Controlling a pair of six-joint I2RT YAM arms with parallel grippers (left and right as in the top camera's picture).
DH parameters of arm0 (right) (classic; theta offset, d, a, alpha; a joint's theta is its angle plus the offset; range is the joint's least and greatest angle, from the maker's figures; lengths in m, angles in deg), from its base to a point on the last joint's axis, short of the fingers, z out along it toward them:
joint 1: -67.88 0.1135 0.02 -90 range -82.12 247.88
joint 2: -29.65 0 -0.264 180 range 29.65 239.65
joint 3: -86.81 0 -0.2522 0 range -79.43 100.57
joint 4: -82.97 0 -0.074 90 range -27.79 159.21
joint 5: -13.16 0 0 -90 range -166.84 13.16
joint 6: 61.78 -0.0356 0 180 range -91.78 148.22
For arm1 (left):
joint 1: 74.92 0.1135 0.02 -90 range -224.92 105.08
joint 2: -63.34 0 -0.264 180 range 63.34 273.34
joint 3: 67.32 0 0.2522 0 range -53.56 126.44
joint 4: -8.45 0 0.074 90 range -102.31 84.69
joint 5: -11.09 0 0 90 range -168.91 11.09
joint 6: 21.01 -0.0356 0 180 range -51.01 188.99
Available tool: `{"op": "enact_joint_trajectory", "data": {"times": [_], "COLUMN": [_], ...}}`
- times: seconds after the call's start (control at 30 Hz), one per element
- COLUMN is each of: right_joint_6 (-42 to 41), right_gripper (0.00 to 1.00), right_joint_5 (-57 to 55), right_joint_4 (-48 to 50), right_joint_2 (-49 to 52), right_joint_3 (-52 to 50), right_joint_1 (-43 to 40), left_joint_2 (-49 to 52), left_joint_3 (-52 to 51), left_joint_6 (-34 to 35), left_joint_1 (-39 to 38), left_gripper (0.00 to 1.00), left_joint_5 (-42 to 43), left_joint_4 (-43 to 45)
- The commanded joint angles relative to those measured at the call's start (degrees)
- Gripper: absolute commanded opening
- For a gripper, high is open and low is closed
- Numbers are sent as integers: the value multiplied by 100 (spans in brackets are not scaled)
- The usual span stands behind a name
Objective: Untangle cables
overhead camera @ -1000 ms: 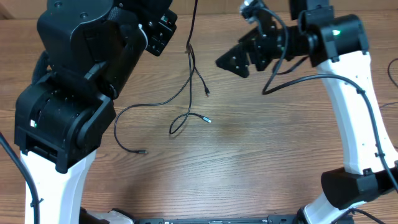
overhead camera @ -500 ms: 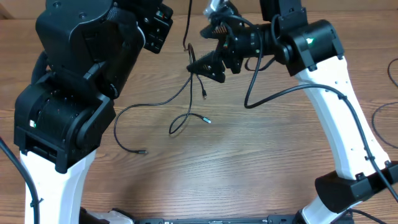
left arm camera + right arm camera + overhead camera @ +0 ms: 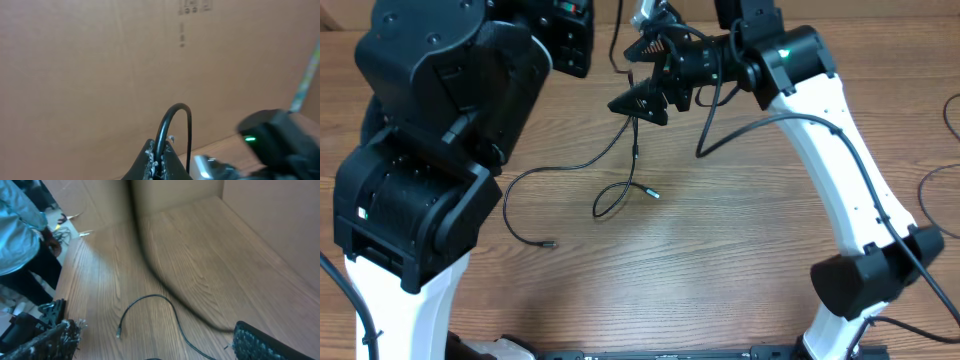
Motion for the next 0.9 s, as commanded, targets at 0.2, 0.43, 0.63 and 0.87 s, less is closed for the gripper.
{"op": "enact_joint_trajectory", "data": {"times": [0.2,0.43,0.63,0.87], "right_joint_6": [37,-133,-157,-599], "right_gripper": [9,4,4,4], "right_joint_5": [581,256,-505,-990], "right_joint_4": [273,264,243,315], "right_joint_2": [199,199,197,192], "right_joint_3": [0,0,2,15], "right_joint_1": [7,-35,-490,-1845], "left_joint_2": [-50,-50,-52,-55], "left_joint_3": [140,140,140,140], "left_joint_6": [155,153,98,-192], "left_joint_1": [-358,-358,-356,-350], "left_gripper": [4,4,41,45], "left_joint_5": [15,22,17,-42], "left_joint_4": [166,125,-138,-481]}}
